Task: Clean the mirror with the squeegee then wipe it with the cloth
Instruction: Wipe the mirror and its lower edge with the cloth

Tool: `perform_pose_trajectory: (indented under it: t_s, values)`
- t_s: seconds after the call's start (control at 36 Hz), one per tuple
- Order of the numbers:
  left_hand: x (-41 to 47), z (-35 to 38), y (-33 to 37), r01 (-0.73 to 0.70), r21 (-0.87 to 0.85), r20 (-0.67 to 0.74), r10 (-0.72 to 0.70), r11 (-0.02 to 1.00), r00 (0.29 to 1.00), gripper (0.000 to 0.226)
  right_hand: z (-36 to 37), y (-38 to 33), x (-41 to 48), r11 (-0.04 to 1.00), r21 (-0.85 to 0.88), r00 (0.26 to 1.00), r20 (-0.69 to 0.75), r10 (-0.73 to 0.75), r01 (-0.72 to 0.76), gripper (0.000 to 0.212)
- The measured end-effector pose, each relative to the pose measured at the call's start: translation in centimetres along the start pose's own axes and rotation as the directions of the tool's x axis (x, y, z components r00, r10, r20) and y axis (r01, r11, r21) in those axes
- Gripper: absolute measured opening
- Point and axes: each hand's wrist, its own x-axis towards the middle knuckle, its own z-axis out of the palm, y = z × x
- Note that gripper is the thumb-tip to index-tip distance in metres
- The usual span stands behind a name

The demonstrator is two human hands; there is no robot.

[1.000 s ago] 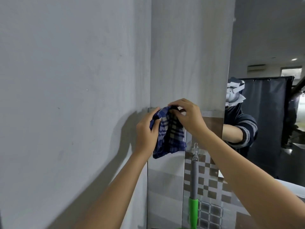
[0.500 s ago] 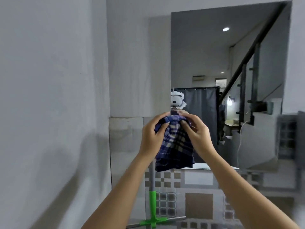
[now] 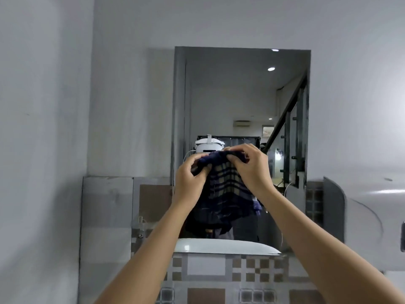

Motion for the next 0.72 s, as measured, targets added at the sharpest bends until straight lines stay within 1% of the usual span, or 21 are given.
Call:
perform_pose_trajectory:
  t_s: [0.06,0.11,0.19,0.25,0.31,0.36,0.42,0.47,0.58,0.72]
  values:
    - [1.1,0.9,0.2,0.009,0.005,-0.069,-0.008,1.0,0.998,0.02,0.2,0.2,1.7,1.0,0.003,1.0,-0.028,0.002,-0.002,0.011]
    - [2.3,1.6,0.3,-0.037,0.083,-0.127,0.047,0.996,0.991,0.021,0.6,0.2,3.5,1.0,0.001,0.999,-0.045,0.001,-0.001,0.01]
    - [4.3,2.1,0.4,-0.205,0.275,-0.197,0.264,0.939,0.944,0.027,1.4,0.3,6.0,1.0,-0.027,0.998,-0.066,-0.008,0.007,0.01]
    - [5.5,2.4,0.3,-0.309,0.369,-0.183,0.394,0.876,0.9,0.031,1.9,0.3,7.6,1.0,-0.023,0.996,-0.086,-0.006,0.004,0.01]
    - [6.7,2.6,-0.4,-0.384,0.4,-0.1,0.456,0.832,0.885,0.035,2.5,0.5,9.0,1.0,-0.006,0.993,-0.114,-0.01,0.01,0.01]
    - [7.7,2.7,-1.7,-0.407,0.402,0.016,0.439,0.82,0.898,0.039,3.0,0.8,10.0,1.0,0.017,0.991,-0.135,-0.014,0.017,0.01]
    - [8.4,2.6,-3.2,-0.391,0.418,0.086,0.393,0.82,0.916,0.043,3.4,1.1,10.8,0.999,0.028,0.989,-0.145,-0.033,0.037,0.011]
    - [8.9,2.4,-4.4,-0.389,0.432,0.121,0.375,0.814,0.919,0.047,3.7,1.5,11.2,0.997,-0.008,0.988,-0.131,-0.077,0.077,0.012]
    - [9.6,1.9,-5.9,-0.424,0.456,0.183,0.384,0.782,0.905,0.049,4.0,2.4,11.3,0.981,-0.104,0.978,-0.117,-0.175,0.163,0.012]
    - [10.1,1.5,-6.8,-0.483,0.538,0.244,0.421,0.691,0.874,0.05,4.1,3.4,10.5,0.97,-0.156,0.966,-0.152,-0.211,0.187,0.017]
